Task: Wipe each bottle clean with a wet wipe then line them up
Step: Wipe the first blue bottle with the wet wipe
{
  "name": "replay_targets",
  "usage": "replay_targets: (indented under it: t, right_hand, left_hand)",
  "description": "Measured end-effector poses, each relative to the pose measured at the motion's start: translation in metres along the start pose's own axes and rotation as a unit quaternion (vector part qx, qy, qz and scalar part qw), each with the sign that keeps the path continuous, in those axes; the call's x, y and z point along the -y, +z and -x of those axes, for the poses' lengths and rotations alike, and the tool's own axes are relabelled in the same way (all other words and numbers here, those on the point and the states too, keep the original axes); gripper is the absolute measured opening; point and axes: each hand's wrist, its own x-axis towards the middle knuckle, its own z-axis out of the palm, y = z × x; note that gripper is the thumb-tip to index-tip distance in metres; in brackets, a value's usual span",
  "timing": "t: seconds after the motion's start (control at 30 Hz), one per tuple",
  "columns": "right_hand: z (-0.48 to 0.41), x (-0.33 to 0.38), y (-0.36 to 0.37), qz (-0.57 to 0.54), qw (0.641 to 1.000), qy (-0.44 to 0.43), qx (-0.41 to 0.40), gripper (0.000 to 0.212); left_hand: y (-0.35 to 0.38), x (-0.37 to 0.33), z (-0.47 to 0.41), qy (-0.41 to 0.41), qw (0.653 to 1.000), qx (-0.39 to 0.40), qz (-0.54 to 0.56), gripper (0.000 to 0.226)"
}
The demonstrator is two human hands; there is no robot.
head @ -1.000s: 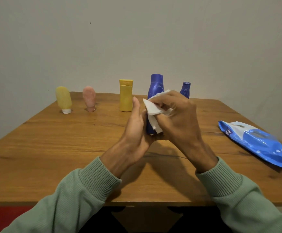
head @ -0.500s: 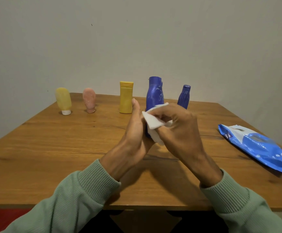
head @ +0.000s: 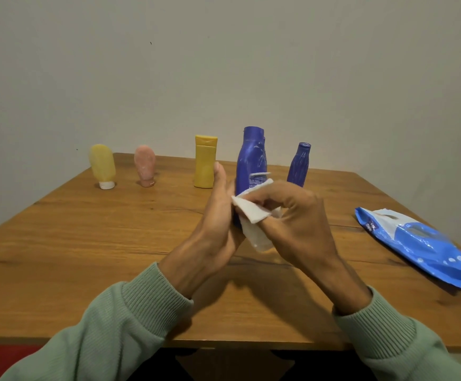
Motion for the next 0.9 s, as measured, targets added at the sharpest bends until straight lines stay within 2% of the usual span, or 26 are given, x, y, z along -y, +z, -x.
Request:
replay_targets:
  t: [0.13,0.2,0.43,0.5,0.63,0.7,0.8,0.83,0.9]
  right_hand:
    - [-0.016,-0.002,-0.005,-0.004,0.993,0.024,-0.113,0.023]
    - [-0.019,-0.002,-0.004,-0.011,0.989,0.041,-0.142,0.024]
    - [0.000,0.002,-0.002,-0.014,0.999,0.020,-0.026,0.023]
    - [-0.003,0.001,-0.005,-0.020,0.999,0.026,-0.037,0.021]
    - [-0.009,-0.001,-0.011,-0.053,0.989,0.070,-0.118,0.016]
    - [-0.009,0.000,-0.015,-0.070,0.989,0.095,-0.088,0.016]
    - [-0.009,0.004,-0.020,-0.054,0.993,0.099,0.028,0.021]
    - [-0.009,0.004,-0.021,-0.051,0.994,0.095,0.035,0.023]
    - [-0.012,0.002,-0.021,-0.072,0.993,0.097,-0.012,0.022]
  left_hand:
    - [0.006,0.007,0.001,-0.008,0.999,0.014,-0.035,0.068]
    - [0.007,0.008,0.001,-0.011,0.999,0.020,-0.029,0.066]
    - [0.000,-0.001,0.000,-0.028,0.998,-0.002,0.051,0.077]
    - [0.001,0.000,0.000,-0.032,0.998,0.000,0.045,0.074]
    - [0.004,0.004,0.000,-0.048,0.999,0.021,0.010,0.075]
    - [0.004,0.001,0.000,-0.059,0.997,0.020,0.036,0.075]
    - [0.003,-0.004,0.001,-0.069,0.994,0.018,0.085,0.076]
    - [0.003,-0.005,0.001,-0.069,0.994,0.017,0.088,0.076]
    - [0.004,-0.005,0.002,-0.065,0.994,0.019,0.083,0.073]
